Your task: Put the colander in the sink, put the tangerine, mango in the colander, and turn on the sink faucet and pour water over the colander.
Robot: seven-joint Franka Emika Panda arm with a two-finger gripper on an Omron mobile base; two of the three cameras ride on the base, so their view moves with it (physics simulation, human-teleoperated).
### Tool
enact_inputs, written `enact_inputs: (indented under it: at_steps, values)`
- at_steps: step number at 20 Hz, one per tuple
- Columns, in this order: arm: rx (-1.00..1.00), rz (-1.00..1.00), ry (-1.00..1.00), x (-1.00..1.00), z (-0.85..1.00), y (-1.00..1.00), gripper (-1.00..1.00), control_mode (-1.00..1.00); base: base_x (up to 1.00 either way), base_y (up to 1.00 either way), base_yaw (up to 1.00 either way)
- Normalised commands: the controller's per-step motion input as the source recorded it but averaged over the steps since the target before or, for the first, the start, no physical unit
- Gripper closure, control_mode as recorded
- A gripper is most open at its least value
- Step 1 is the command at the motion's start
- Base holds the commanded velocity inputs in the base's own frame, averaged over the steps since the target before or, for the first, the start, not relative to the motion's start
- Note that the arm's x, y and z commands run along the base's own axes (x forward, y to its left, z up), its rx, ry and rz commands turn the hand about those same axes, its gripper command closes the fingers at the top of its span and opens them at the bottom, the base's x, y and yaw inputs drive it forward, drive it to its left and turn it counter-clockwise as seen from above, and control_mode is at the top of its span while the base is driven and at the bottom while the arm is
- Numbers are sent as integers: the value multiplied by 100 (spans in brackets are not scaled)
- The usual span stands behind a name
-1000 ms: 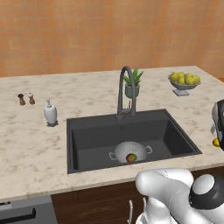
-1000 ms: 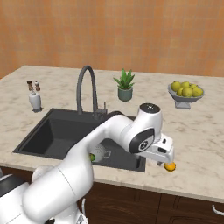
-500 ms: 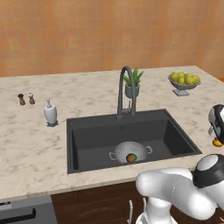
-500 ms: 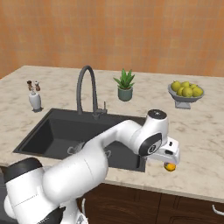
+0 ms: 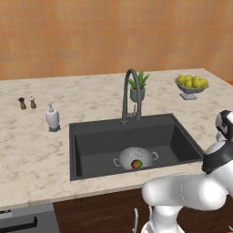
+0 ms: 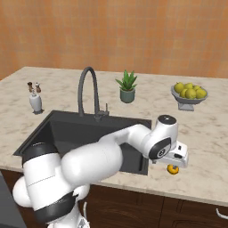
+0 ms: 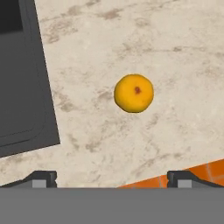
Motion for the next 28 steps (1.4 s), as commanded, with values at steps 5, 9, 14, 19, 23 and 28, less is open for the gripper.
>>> enact_inputs:
  at_steps: [5, 9, 14, 19, 23, 28]
  values:
    - [0, 0, 0, 22, -31, -9, -100, -100, 0, 0, 0]
    - [0, 0, 0, 18, -32, -17, -100, -100, 0, 0, 0]
    - [0, 0, 0, 18, -29, -14, -100, -100, 0, 0, 0]
    - [0, 0, 0, 16, -28, -24, -100, -100, 0, 0, 0]
    - [0, 0, 0, 17, -21, -24, -100, -100, 0, 0, 0]
    - [0, 0, 0, 24, -13, -17, -100, -100, 0, 0, 0]
